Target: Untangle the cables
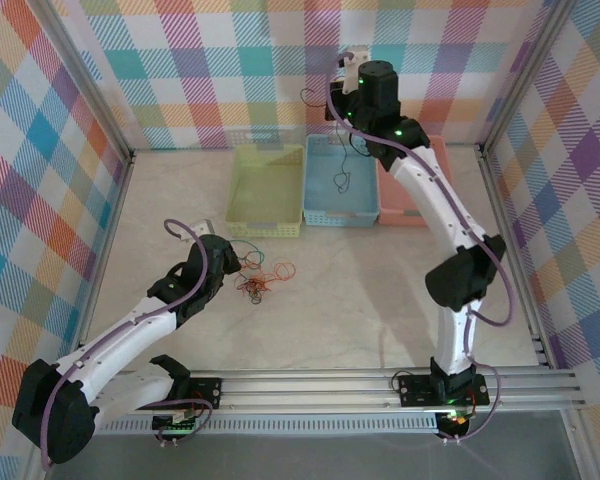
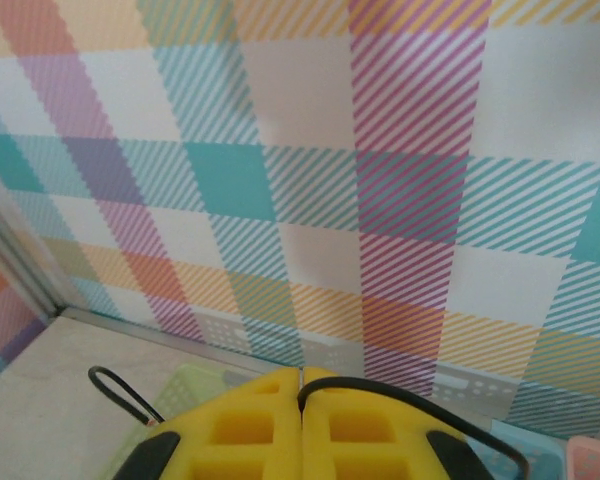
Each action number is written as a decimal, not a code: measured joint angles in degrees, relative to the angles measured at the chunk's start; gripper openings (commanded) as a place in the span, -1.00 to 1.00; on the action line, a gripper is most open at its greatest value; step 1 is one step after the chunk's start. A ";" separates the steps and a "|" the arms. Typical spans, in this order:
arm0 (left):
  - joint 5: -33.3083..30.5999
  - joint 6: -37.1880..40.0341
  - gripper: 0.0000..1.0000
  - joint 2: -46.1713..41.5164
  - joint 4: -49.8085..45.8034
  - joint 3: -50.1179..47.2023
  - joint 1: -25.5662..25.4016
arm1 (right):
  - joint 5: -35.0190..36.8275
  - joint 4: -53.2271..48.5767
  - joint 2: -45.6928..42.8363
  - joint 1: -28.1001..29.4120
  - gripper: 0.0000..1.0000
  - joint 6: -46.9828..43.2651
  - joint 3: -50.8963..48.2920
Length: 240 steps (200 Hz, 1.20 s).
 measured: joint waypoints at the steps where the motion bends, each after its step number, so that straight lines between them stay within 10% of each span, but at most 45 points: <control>1: -0.02 0.00 -1.00 0.00 0.00 0.00 0.00 | 0.09 -0.02 0.17 -0.02 -1.00 0.02 0.11; 105: 0.46 0.07 -1.00 0.85 -0.02 0.76 0.00 | 4.55 -7.39 19.30 -4.59 -1.00 3.63 1.99; 152: 1.38 0.66 -1.00 1.29 -0.02 0.79 0.00 | 2.08 -12.96 22.82 -4.46 -0.21 5.46 1.92; 240: 2.95 1.11 -1.00 1.88 0.00 0.87 0.00 | -4.35 -6.21 -1.84 -4.37 -0.11 9.55 -26.95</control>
